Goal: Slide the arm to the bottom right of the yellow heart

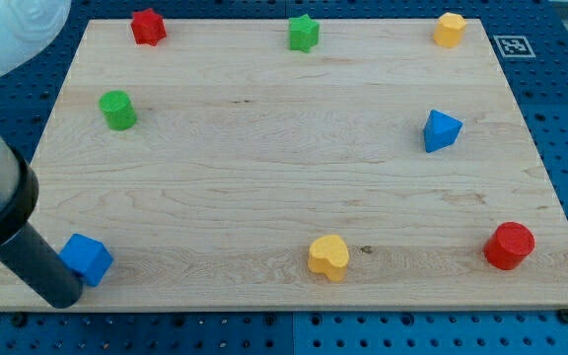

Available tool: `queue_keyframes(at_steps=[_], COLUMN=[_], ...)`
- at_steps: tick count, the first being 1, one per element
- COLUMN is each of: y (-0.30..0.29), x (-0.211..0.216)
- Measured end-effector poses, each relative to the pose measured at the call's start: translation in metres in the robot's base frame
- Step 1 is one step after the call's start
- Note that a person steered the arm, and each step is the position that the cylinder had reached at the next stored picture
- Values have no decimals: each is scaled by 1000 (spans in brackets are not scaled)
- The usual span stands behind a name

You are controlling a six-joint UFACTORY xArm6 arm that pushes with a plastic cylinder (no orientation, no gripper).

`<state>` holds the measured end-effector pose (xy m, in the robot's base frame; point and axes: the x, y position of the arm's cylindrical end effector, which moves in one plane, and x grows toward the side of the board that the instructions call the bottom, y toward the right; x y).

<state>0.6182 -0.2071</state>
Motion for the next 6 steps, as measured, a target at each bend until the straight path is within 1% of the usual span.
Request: queue_keyframes(at_steps=[4,6], y=[150,249], x=[0,0])
